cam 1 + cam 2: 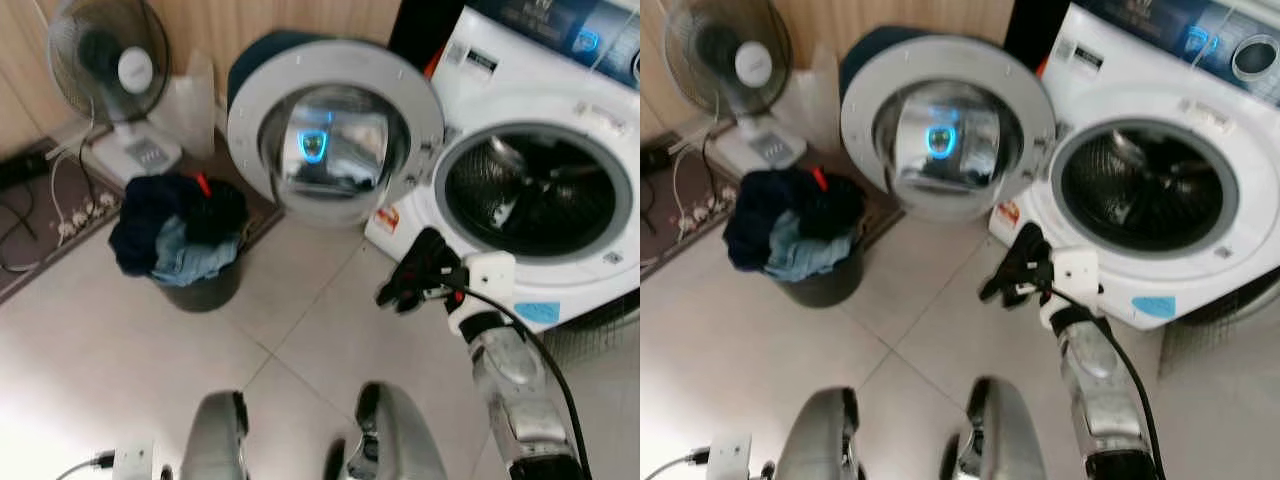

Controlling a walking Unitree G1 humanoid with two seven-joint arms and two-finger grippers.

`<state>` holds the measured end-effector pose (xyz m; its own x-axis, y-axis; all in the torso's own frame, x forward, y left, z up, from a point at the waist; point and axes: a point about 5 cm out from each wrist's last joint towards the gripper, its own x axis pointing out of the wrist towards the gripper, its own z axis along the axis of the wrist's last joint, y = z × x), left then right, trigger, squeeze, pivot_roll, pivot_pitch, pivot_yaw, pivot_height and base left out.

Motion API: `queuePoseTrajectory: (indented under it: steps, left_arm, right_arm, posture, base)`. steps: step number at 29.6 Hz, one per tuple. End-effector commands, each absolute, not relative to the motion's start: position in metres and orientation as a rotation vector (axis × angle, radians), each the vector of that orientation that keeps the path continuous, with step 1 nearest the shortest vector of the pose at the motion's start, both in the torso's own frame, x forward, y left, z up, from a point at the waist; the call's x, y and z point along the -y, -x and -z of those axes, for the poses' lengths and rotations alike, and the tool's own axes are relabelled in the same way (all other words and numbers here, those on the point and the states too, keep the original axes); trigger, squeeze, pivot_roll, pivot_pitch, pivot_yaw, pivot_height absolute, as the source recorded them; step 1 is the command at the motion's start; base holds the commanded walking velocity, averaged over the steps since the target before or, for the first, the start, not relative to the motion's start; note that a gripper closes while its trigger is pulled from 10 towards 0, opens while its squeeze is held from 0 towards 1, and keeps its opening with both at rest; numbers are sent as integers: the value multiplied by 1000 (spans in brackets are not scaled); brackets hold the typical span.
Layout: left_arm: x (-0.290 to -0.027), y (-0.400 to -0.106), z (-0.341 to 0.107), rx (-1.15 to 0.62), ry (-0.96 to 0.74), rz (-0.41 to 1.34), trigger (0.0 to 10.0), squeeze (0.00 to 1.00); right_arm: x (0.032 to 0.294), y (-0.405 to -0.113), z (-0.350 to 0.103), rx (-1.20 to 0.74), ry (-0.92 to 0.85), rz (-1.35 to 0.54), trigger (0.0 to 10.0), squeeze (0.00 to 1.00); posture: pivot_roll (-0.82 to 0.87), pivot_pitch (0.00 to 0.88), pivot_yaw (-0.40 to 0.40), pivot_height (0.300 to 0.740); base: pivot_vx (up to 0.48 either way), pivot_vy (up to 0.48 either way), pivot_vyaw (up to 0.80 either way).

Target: Clothes washing

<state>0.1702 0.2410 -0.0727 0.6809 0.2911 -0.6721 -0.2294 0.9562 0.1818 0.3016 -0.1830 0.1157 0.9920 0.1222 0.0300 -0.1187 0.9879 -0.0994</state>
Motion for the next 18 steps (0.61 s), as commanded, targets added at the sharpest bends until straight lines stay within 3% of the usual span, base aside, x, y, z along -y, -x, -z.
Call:
queuePoseTrajectory:
  steps: [1, 12, 18]
  left_arm:
    - [-238, -155, 81, -824, -81, -295, 10000, 0]
    - [-238, -157, 80, -812, -84, -298, 10000, 0]
    - [-238, -157, 80, -809, -82, -296, 10000, 0]
  right_arm:
    - [189, -299, -113, 20, 103, -101, 10000, 0]
    - [191, -300, -110, -5, 85, -80, 10000, 0]
    - [191, -301, -110, -9, 88, -83, 10000, 0]
  posture:
    - [85, 251, -113, 577]
    - [90, 254, -110, 577]
    - [90, 254, -107, 577]
  base:
    - [371, 0, 0]
    - [24, 0, 0]
    - [0, 0, -723]
